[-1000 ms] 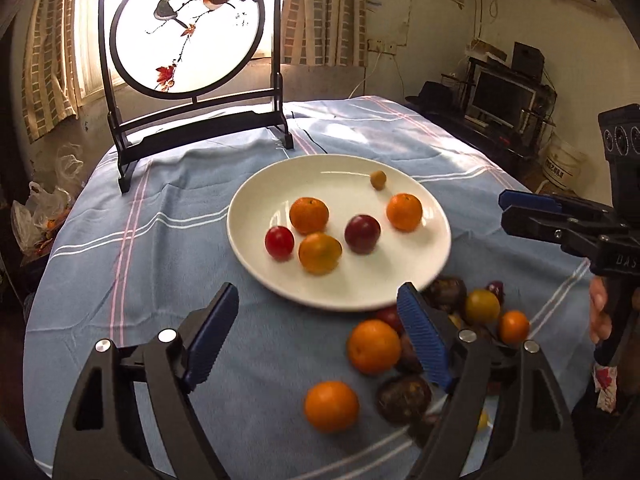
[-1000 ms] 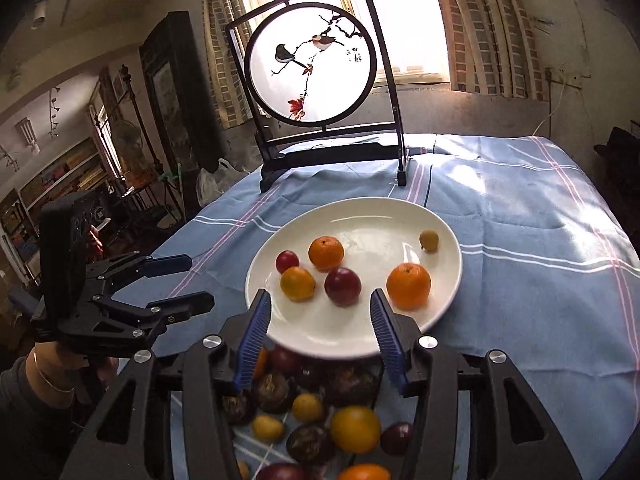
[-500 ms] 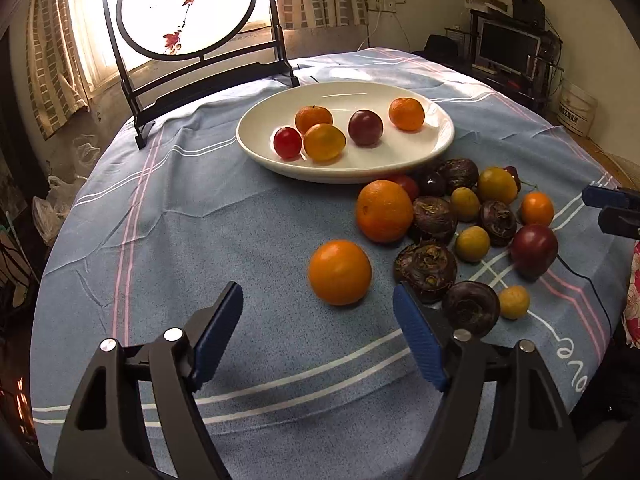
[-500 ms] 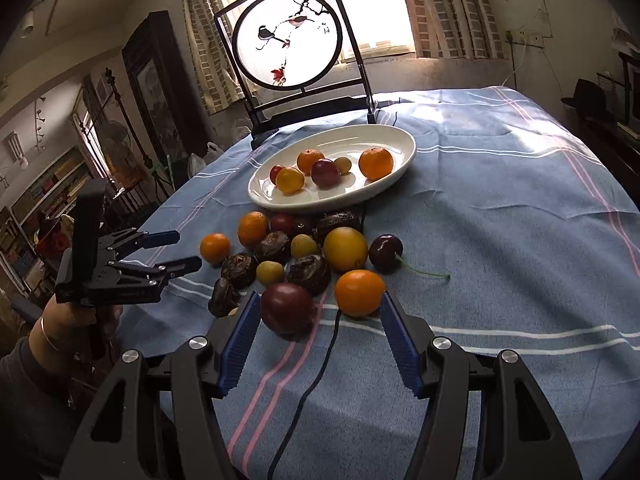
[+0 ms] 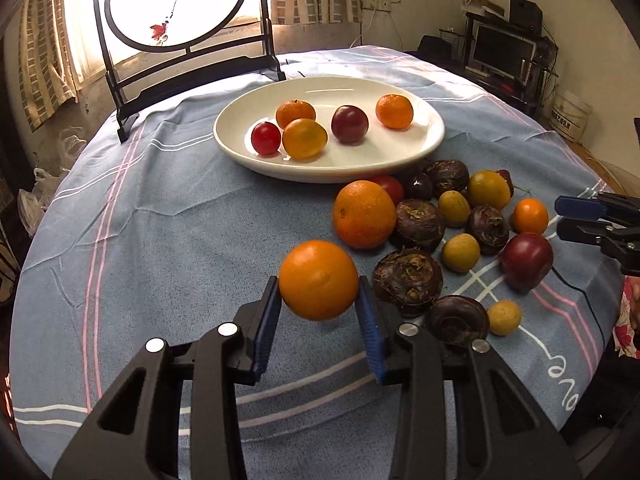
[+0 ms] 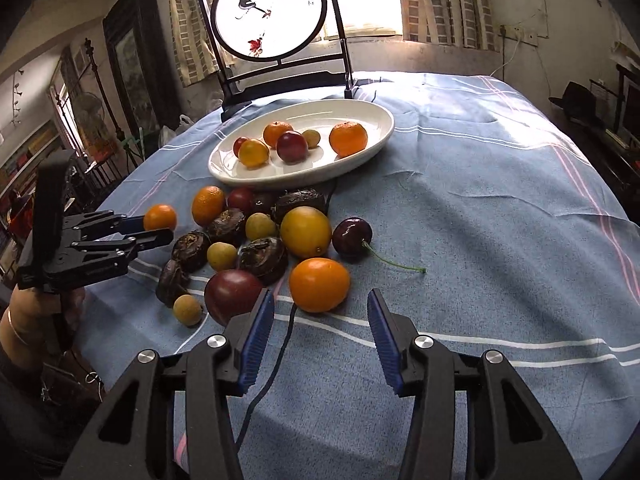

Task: Organize fruits
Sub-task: 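Grasp a large orange with the left gripper while the right gripper grasps another orange, then lower both oranges onto the white plate and open both grippers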

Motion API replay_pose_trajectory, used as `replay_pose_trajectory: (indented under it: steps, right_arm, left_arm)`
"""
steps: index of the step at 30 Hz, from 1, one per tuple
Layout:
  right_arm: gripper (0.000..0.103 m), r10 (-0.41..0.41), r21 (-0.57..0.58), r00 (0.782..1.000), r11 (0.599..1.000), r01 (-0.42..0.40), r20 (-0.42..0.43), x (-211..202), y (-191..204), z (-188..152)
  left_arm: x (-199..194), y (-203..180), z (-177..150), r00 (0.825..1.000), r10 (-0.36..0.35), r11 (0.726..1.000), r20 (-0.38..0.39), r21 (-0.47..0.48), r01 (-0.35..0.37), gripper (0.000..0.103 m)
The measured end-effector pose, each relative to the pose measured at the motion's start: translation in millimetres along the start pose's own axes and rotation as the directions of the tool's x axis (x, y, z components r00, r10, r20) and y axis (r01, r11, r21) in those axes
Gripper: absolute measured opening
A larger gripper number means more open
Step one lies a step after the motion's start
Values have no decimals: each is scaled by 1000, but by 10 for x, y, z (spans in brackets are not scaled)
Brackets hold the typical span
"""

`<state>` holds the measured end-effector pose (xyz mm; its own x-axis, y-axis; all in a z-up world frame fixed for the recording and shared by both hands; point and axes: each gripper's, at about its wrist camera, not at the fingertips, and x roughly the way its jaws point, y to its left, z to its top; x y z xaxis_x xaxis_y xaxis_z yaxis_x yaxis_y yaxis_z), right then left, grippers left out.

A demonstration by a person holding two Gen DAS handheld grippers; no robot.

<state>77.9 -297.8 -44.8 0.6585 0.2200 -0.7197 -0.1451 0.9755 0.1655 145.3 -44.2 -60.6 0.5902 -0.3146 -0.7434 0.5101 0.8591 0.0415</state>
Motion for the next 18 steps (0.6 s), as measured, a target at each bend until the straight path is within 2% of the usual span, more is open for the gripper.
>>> replay_pose_trajectory:
  steps: [8, 10, 11, 18]
  right_arm:
    - [49, -32, 16, 998, 999, 33, -46, 225, -13, 101]
    - [49, -16, 36, 998, 999, 18, -60, 289, -42, 101]
    - [39, 3, 41, 997, 999, 0, -71, 326, -45, 98]
    - [38, 8, 55, 1000, 998, -7, -16, 207, -79, 48]
  left_arm:
    - [-222, 1, -111, 1000, -13, 1000, 26, -4, 13, 37]
    - [-255, 2, -118, 999, -12, 1000, 32, -4, 12, 37]
    - [-264, 6, -122, 999, -8, 1000, 36, -5, 9, 37]
    - [-299, 34, -138, 999, -13, 1000, 40, -19, 14, 37]
